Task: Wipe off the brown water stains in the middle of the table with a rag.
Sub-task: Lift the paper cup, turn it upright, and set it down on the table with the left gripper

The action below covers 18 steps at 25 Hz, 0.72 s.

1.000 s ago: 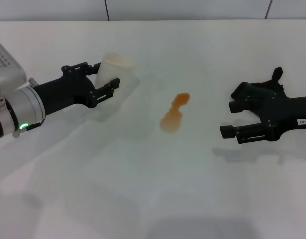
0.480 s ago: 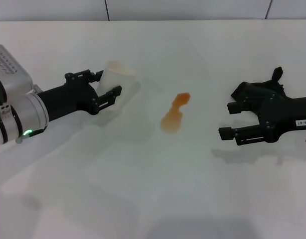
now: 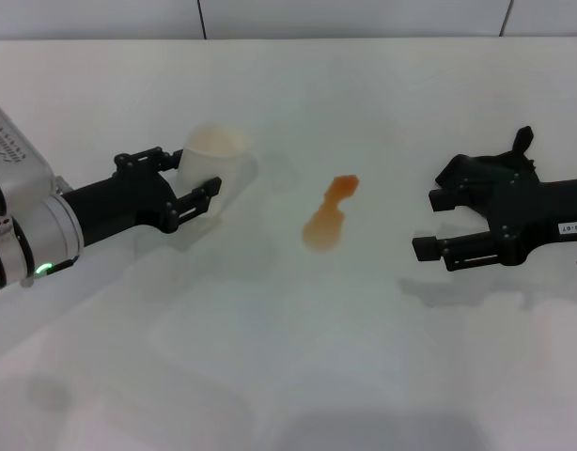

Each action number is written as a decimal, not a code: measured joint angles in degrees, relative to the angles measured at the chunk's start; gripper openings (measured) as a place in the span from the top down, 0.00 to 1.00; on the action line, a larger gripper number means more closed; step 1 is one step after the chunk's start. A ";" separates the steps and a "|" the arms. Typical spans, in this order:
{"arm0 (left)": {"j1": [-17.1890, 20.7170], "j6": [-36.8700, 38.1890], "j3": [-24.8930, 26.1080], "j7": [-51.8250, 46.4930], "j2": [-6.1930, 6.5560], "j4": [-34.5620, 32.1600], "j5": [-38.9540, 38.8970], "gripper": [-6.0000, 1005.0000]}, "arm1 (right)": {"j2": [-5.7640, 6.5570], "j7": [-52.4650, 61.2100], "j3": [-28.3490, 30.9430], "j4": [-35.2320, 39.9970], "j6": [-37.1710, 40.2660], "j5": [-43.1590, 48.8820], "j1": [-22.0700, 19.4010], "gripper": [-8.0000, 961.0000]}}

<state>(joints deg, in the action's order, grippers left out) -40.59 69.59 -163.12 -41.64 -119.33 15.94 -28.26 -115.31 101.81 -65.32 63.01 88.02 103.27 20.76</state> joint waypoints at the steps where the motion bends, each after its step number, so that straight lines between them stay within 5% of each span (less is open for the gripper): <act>1: 0.10 0.03 -0.01 0.05 -0.01 0.01 -0.01 0.43 | 0.00 0.03 0.00 0.03 0.02 0.00 -0.01 0.14; 18: 3.79 4.96 0.08 0.65 -0.05 1.83 -1.13 0.41 | 0.00 0.77 -0.67 1.56 0.05 0.06 -0.02 0.14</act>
<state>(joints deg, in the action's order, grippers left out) -36.80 74.54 -163.04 -40.99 -119.38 17.77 -29.39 -115.31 102.58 -65.99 64.57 88.07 103.32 20.74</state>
